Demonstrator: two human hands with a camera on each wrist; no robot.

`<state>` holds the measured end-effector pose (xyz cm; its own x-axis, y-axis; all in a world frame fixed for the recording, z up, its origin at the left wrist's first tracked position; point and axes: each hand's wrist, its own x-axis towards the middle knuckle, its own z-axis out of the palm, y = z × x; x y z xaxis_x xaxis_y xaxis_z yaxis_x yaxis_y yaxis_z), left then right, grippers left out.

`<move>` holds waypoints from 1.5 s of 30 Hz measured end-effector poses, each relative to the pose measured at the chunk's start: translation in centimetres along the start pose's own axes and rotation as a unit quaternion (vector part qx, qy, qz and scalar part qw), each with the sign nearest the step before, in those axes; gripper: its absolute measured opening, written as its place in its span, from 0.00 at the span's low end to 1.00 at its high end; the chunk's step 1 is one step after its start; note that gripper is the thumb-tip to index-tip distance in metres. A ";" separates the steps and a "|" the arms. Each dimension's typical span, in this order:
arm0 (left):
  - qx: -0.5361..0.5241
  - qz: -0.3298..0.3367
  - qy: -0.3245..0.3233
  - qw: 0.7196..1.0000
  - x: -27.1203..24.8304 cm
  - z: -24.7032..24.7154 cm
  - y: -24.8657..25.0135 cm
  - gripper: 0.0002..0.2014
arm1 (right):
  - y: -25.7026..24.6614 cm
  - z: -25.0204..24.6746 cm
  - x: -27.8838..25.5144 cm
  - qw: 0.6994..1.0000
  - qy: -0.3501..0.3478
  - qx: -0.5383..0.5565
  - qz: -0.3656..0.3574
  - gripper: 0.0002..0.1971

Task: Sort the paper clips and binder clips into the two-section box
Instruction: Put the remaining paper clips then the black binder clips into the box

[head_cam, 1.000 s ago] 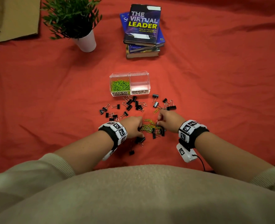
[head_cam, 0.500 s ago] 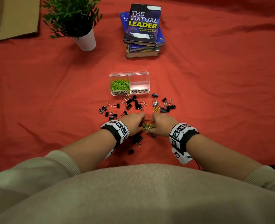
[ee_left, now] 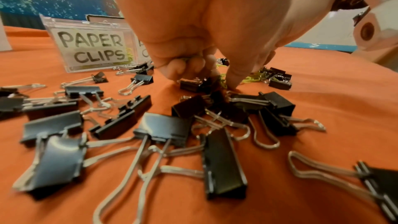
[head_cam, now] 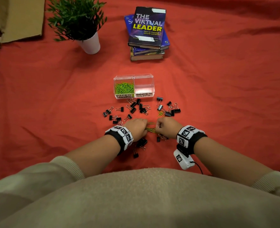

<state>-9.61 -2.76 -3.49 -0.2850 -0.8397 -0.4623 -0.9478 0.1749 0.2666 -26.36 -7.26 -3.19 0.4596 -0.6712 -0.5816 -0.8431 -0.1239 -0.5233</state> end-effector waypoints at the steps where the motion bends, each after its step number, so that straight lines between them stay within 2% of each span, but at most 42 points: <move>1: 0.000 0.004 -0.001 1.000 -0.1 0.0 -0.1 0.14 | 0.1 -0.3 0.0 0.999 0.001 0.036 0.007 0.04; 5: -0.018 0.013 -0.009 1.000 -0.3 -0.1 -0.5 0.15 | 0.3 -1.9 0.3 0.976 -0.020 0.216 0.030 0.03; 8: -0.105 0.004 -0.002 0.995 -0.5 -0.3 -0.8 0.13 | 0.0 -3.2 0.7 0.942 -0.026 0.330 0.059 0.06; 11: -0.239 -0.035 0.016 0.970 -0.8 -0.8 -1.1 0.09 | -1.1 -4.8 1.4 0.908 -0.044 0.412 0.059 0.08; 16: -0.384 -0.113 0.050 0.915 -1.3 -1.9 -2.3 0.07 | -4.1 -7.3 2.2 0.897 -0.081 0.433 0.041 0.10; 18: -0.407 -0.139 0.071 0.900 -1.7 -2.4 -3.3 0.06 | -6.0 -8.1 3.0 0.898 -0.083 0.431 0.028 0.09; 20: -0.420 -0.156 0.089 0.890 -2.0 -2.7 -4.3 0.06 | -8.2 -8.8 4.3 0.914 -0.063 0.400 0.016 0.09; 23: -0.443 -0.177 0.114 0.871 -2.5 -3.1 -6.0 0.07 | -12.0 -8.8 7.2 0.973 0.020 0.228 -0.038 0.07; 25: -0.448 -0.185 0.127 0.865 -2.9 -3.6 -7.0 0.07 | -14.3 -8.0 9.1 0.991 0.074 0.094 -0.065 0.08; 29: -0.405 -0.199 0.150 0.880 -3.2 -5.5 -9.1 0.06 | -16.1 -5.3 12.2 0.984 0.127 -0.082 -0.094 0.10; 32: -0.351 -0.201 0.166 0.899 -2.8 -7.3 -10.6 0.05 | -16.0 -4.2 12.9 0.976 0.088 -0.165 -0.110 0.12; 35: -0.299 -0.207 0.176 0.915 -1.5 -9.3 -11.6 0.05 | -15.4 -4.9 12.1 0.983 0.088 -0.119 -0.111 0.14; 39: -0.220 -0.193 0.162 0.942 1.1 -11.4 -11.7 0.07 | -13.1 -7.2 9.4 0.983 0.137 0.002 -0.126 0.13; 42: -0.159 -0.175 0.117 0.965 3.0 -12.1 -10.9 0.08 | -10.4 -8.3 7.0 0.981 0.163 0.045 -0.097 0.09; 45: -0.111 -0.156 0.092 0.977 4.1 -12.1 -9.9 0.09 | -6.8 -8.2 4.7 0.988 0.144 0.039 -0.042 0.09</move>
<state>0.28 -14.16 2.17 0.0627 -0.9164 -0.3953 -0.9243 -0.2028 0.3235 -20.73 -15.53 2.73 0.4184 -0.8426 -0.3391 -0.7762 -0.1378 -0.6152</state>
